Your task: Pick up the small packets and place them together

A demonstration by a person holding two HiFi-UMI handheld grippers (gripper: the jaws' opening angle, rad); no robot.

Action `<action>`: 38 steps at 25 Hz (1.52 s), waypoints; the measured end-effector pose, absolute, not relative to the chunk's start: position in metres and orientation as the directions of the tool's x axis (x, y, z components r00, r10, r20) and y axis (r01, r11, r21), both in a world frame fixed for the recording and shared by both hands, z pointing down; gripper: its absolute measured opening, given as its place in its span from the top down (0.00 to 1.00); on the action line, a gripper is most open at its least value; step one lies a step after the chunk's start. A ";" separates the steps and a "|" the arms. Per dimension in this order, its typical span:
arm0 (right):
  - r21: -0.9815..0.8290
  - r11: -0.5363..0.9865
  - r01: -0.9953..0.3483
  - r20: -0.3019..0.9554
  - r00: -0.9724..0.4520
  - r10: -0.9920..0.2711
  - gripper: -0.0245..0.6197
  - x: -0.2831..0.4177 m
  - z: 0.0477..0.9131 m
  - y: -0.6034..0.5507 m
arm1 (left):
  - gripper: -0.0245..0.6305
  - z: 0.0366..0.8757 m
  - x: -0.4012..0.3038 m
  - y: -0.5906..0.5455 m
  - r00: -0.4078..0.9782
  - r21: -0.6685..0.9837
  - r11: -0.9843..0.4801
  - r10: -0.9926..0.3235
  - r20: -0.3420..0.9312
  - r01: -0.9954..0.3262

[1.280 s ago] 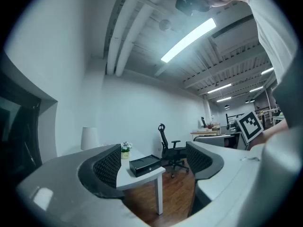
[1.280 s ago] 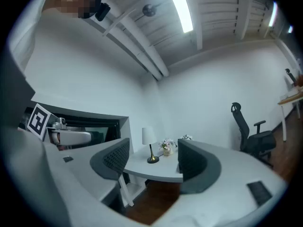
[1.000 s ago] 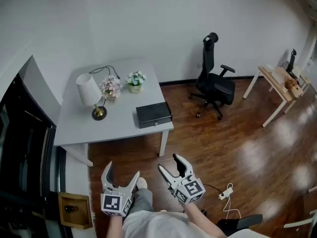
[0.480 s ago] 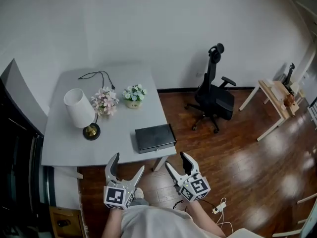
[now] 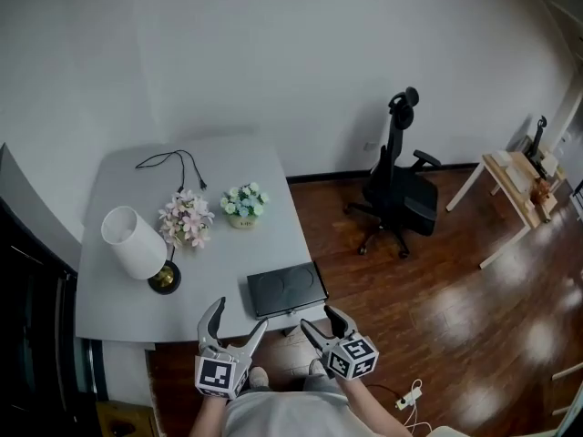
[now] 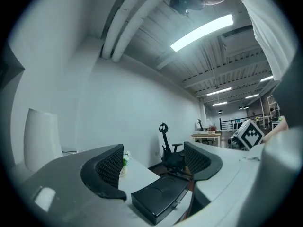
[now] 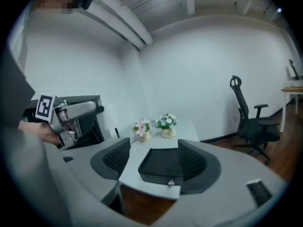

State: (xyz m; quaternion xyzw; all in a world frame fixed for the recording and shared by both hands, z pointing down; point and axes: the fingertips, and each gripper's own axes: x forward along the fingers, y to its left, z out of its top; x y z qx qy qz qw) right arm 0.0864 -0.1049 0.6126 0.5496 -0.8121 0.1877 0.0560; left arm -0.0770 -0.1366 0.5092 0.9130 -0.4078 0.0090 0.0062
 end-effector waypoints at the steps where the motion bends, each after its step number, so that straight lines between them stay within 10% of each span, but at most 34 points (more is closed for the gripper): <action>1: -0.282 0.324 -0.903 0.355 -0.412 -0.839 0.48 0.089 0.634 -0.109 | 0.37 0.506 -0.075 -0.138 0.651 0.006 -0.651 -0.759 0.019 -0.759; 15: -0.490 0.313 -0.814 0.672 -0.581 -0.459 0.50 0.070 0.820 -0.147 | 0.38 0.499 -0.067 -0.147 0.499 0.044 -0.498 -0.866 0.038 -0.866; 25: -0.507 0.254 -0.824 0.732 -0.567 -0.378 0.86 0.069 0.829 -0.153 | 0.39 0.505 -0.088 -0.144 0.429 0.072 -0.426 -0.902 0.044 -0.902; 38: -0.458 0.457 -0.762 0.814 -0.566 -0.128 0.96 0.066 0.830 -0.060 | 0.39 0.517 -0.079 -0.140 0.460 0.082 -0.454 -0.885 0.070 -0.887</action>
